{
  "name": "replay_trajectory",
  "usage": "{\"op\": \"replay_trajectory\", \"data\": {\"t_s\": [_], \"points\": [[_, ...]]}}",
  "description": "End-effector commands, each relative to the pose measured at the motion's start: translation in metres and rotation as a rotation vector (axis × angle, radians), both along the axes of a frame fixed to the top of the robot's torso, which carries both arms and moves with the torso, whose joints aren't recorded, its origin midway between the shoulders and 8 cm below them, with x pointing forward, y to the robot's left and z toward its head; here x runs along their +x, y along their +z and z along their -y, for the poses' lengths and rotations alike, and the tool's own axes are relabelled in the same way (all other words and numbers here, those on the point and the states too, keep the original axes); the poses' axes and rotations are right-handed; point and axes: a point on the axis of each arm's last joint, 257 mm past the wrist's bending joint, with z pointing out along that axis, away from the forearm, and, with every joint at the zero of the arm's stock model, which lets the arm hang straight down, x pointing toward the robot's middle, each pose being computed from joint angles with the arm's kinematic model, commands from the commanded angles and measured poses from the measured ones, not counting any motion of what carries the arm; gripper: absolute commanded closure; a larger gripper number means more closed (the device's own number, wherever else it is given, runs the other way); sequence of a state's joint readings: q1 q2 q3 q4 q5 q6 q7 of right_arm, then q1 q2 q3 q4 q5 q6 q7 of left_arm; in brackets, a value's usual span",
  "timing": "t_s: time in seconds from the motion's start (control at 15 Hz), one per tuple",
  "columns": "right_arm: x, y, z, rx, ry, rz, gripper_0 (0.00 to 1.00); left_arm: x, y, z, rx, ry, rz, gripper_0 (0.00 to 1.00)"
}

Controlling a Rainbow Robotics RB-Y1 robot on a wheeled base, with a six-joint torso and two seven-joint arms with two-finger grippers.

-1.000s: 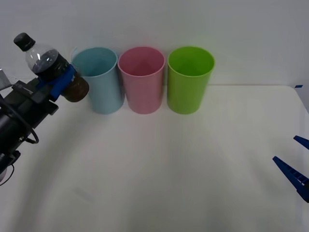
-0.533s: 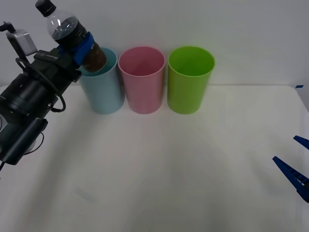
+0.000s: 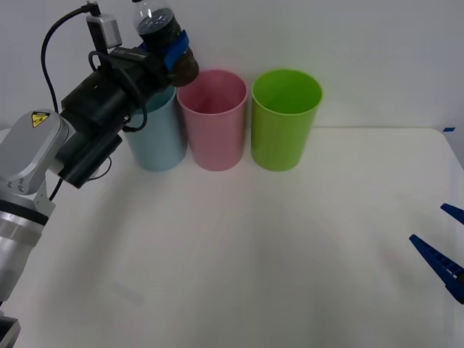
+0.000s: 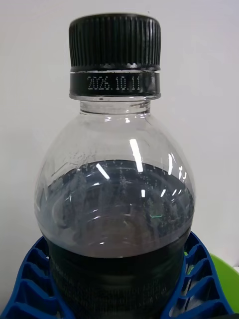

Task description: Grasp the object on the table and drop it into the matching bin: aluminum can to the light blue bin, PET bottle to the pink bin.

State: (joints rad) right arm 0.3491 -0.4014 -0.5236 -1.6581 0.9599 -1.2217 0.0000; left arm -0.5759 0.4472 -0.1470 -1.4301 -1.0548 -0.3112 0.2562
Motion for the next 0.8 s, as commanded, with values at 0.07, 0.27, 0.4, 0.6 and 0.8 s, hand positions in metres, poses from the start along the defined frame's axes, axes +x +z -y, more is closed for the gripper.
{"op": "replay_trajectory", "data": {"t_s": [0.07, 0.27, 0.4, 0.6, 0.8], "points": [[0.000, 0.000, 0.000, 0.000, 0.000, 0.000, 0.00, 0.017, 0.004, 0.017, 0.015, 0.003, -0.001, 1.00], [0.000, 0.000, 0.000, 0.000, 0.000, 0.000, 0.00, 0.032, 0.008, 0.033, 0.028, 0.008, -0.005, 1.00], [0.000, 0.000, 0.000, 0.000, 0.000, 0.000, 0.00, 0.038, 0.008, 0.041, 0.039, 0.010, -0.008, 1.00], [0.000, 0.000, 0.000, 0.000, 0.000, 0.000, 0.00, 0.041, 0.006, 0.048, 0.047, 0.014, -0.008, 1.00], [0.000, 0.000, 0.000, 0.000, 0.000, 0.000, 0.00, 0.040, 0.006, 0.054, 0.044, 0.016, -0.006, 0.99]]}}
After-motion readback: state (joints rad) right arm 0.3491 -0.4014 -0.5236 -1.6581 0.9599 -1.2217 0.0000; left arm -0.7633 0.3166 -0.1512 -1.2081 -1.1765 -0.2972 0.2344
